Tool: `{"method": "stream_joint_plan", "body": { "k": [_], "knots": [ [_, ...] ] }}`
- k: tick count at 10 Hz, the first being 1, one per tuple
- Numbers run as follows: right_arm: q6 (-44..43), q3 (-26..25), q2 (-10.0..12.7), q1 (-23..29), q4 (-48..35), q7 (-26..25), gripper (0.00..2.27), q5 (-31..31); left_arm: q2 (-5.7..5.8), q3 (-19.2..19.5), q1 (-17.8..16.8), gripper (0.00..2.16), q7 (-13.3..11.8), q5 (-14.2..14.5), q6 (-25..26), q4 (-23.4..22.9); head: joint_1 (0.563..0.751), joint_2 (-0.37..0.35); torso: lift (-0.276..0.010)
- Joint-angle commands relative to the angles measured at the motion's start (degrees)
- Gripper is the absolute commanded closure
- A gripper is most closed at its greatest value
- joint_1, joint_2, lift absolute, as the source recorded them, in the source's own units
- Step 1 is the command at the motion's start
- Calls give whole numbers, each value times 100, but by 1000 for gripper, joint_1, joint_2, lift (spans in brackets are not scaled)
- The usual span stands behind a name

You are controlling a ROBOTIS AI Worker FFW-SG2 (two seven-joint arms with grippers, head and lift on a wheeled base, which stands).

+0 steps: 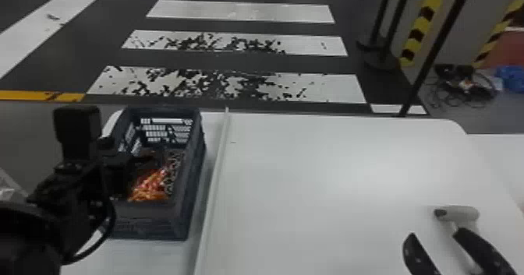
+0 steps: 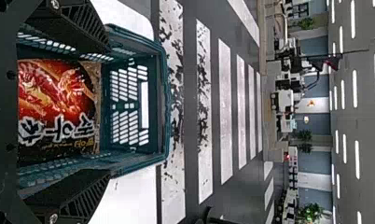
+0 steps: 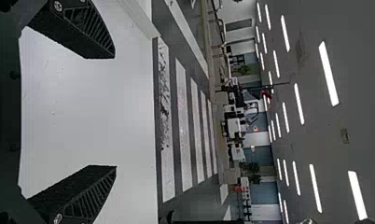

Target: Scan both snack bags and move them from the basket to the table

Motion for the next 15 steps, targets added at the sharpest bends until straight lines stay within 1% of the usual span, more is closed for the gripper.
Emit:
{"method": "stream_joint_plan", "body": {
  "k": [1,3,5,6,8,9,11,13,15],
  "knots": [
    [-10,0,7,6,4,0,80,7,10,87,-241,76,-18,90,44,315,695,1,-98],
    [-10,8,16,15,-5,0,80,7,10,87,-575,76,-27,116,202,720,695,19,-98],
    [-10,17,16,15,-5,0,80,-2,10,8,-866,87,-62,107,378,1080,695,31,-98],
    [-10,8,16,15,-5,0,80,-2,1,-27,-980,188,-62,98,466,1212,695,33,-98],
    [-10,0,-2,32,-5,0,80,-2,-7,-88,-1182,390,-36,63,905,1361,695,30,-98],
    [-10,0,-11,32,-22,0,80,-11,-16,-88,-1261,390,-9,63,1046,1449,695,29,-98],
    [-10,8,-46,67,-75,0,80,-46,-51,-106,-1437,390,-1,63,1521,1607,695,32,-98],
    [-10,8,-81,111,-136,0,80,-90,-60,-203,-1744,390,17,72,2065,1774,695,34,-98],
    [-10,-9,-107,182,-163,0,80,-151,-95,-247,-1999,394,17,98,2312,2020,695,27,-98]
  ]
}}
